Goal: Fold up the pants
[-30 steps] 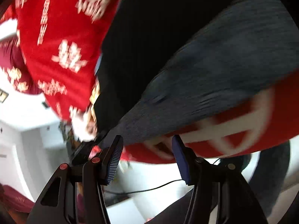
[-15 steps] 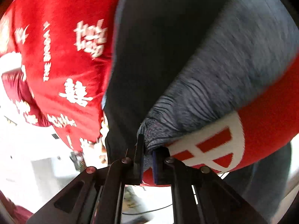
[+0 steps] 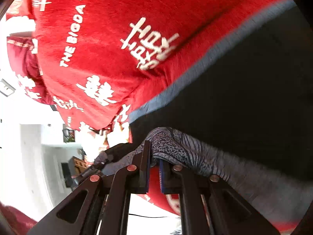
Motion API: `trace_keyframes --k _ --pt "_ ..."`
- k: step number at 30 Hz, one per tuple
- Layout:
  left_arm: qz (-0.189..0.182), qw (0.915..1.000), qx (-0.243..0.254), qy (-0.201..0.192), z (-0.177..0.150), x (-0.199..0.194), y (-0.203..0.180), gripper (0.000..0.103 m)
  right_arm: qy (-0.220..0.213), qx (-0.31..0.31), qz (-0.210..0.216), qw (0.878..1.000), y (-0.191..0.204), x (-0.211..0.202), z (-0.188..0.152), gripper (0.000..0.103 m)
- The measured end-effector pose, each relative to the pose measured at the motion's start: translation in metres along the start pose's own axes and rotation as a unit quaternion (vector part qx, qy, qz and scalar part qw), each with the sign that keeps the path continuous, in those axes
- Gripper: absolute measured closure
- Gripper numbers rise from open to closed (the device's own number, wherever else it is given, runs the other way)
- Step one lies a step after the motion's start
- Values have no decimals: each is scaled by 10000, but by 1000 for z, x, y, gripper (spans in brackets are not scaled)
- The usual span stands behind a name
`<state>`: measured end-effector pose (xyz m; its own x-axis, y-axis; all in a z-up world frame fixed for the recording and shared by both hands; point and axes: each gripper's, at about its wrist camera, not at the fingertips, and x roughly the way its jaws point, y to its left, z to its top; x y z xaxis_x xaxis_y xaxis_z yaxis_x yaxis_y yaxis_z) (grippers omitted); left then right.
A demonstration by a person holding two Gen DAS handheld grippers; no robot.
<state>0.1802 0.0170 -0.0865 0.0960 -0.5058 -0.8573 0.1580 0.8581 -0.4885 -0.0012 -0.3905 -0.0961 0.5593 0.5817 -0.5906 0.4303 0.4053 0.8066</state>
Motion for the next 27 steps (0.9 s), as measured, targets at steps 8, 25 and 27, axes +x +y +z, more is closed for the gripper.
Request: trace_keyframes --k 8,25,27 --pt "979 9951 114 -93 56 108 -5 71 863 1 -986 9914 -52 89 104 94" --pt "2058 9769 562 -86 35 68 -32 31 1456 -1934 -1112 9639 53 118 63 52" --pt "2151 9746 630 -23 36 96 -33 31 1640 -2115 -1333 9542 52 155 68 51"
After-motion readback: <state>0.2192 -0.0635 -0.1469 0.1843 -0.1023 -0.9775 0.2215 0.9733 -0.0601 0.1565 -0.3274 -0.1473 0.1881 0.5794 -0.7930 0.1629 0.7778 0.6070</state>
